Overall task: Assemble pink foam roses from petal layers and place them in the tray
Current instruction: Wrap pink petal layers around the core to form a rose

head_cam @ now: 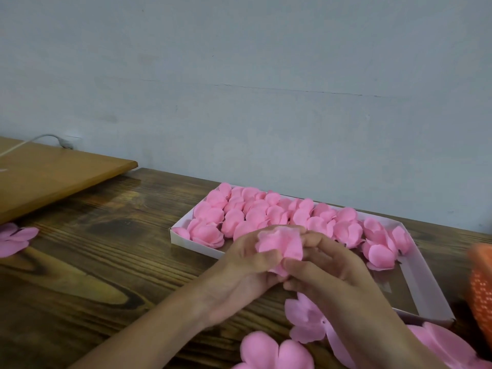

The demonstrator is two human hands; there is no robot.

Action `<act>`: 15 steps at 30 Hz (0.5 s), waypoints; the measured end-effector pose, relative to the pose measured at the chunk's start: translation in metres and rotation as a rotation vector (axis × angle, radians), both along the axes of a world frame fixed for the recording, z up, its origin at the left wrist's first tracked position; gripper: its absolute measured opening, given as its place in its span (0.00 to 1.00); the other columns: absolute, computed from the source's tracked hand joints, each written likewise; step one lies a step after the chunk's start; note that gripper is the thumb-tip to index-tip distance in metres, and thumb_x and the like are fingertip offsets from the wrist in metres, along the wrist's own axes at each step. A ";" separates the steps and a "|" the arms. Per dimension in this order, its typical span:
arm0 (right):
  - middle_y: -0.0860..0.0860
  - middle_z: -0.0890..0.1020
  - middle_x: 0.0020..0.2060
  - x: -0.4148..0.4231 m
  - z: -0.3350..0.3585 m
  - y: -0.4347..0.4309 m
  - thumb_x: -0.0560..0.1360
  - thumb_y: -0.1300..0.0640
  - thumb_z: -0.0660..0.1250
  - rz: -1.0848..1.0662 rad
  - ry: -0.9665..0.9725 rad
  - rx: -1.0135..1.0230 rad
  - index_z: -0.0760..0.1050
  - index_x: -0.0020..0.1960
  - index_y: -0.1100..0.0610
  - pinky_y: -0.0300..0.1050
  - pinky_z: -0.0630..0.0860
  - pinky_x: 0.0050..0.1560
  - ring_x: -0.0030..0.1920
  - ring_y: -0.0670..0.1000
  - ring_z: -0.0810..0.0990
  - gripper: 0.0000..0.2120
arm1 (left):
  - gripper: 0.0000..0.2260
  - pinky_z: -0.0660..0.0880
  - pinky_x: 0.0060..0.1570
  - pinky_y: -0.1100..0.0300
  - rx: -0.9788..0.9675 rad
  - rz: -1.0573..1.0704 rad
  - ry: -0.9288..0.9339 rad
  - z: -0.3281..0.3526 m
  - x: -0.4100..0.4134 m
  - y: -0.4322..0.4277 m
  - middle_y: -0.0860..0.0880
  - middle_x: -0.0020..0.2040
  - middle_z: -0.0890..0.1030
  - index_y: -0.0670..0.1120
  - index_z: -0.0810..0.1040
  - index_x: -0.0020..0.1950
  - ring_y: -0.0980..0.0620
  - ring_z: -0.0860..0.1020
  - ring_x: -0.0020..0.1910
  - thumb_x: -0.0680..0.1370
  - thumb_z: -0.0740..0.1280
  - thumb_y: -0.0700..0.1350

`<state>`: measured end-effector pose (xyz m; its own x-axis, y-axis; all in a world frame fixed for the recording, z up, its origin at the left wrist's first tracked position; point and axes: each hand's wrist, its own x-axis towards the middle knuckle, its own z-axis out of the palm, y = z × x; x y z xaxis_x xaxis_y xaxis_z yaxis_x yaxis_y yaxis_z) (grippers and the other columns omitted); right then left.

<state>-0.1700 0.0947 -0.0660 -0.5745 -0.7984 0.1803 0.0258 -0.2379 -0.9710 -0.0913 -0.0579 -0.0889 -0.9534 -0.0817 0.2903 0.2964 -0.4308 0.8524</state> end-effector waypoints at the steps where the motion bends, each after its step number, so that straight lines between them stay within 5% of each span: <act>1: 0.62 0.86 0.45 0.000 -0.001 -0.001 0.64 0.64 0.82 0.044 -0.041 0.012 0.82 0.55 0.64 0.44 0.82 0.42 0.41 0.57 0.83 0.20 | 0.30 0.77 0.49 0.57 -0.035 -0.021 0.003 0.001 0.002 -0.001 0.43 0.61 0.82 0.39 0.78 0.70 0.50 0.80 0.52 0.73 0.81 0.50; 3: 0.64 0.82 0.42 0.002 -0.004 -0.004 0.65 0.67 0.80 0.136 -0.164 0.018 0.80 0.56 0.69 0.43 0.80 0.38 0.37 0.54 0.80 0.21 | 0.22 0.78 0.44 0.62 -0.134 -0.058 0.039 0.000 0.005 0.001 0.52 0.58 0.84 0.41 0.81 0.65 0.57 0.80 0.45 0.75 0.79 0.48; 6: 0.63 0.83 0.46 0.002 -0.016 -0.008 0.62 0.58 0.80 0.187 -0.299 0.035 0.78 0.54 0.68 0.46 0.82 0.40 0.39 0.55 0.83 0.24 | 0.12 0.77 0.41 0.66 -0.180 -0.107 0.074 0.000 0.009 0.008 0.55 0.61 0.83 0.49 0.83 0.58 0.58 0.82 0.50 0.76 0.78 0.47; 9: 0.60 0.84 0.41 0.002 -0.025 -0.014 0.57 0.55 0.84 0.185 -0.414 0.044 0.83 0.46 0.59 0.47 0.81 0.37 0.40 0.57 0.84 0.20 | 0.13 0.73 0.35 0.65 -0.202 -0.036 0.031 0.001 0.011 0.013 0.51 0.70 0.80 0.52 0.83 0.53 0.45 0.76 0.47 0.72 0.81 0.52; 11: 0.58 0.82 0.35 0.005 -0.027 -0.019 0.59 0.52 0.81 0.197 -0.440 0.074 0.85 0.42 0.54 0.46 0.79 0.35 0.36 0.53 0.83 0.13 | 0.11 0.73 0.31 0.66 -0.221 0.032 0.018 0.003 0.012 0.015 0.46 0.74 0.78 0.52 0.82 0.46 0.48 0.71 0.36 0.71 0.81 0.54; 13: 0.55 0.82 0.33 0.006 -0.030 -0.024 0.68 0.53 0.70 0.195 -0.484 0.057 0.86 0.40 0.51 0.44 0.78 0.32 0.33 0.50 0.82 0.05 | 0.11 0.73 0.28 0.66 -0.237 0.106 0.015 0.005 0.012 0.017 0.44 0.70 0.81 0.52 0.80 0.40 0.48 0.71 0.32 0.72 0.81 0.53; 15: 0.54 0.84 0.36 0.009 -0.032 -0.028 0.74 0.55 0.62 0.175 -0.497 0.011 0.85 0.44 0.50 0.45 0.80 0.32 0.33 0.51 0.84 0.11 | 0.12 0.74 0.32 0.62 -0.252 0.192 0.013 0.005 0.010 0.019 0.41 0.62 0.85 0.51 0.78 0.38 0.32 0.76 0.39 0.74 0.80 0.51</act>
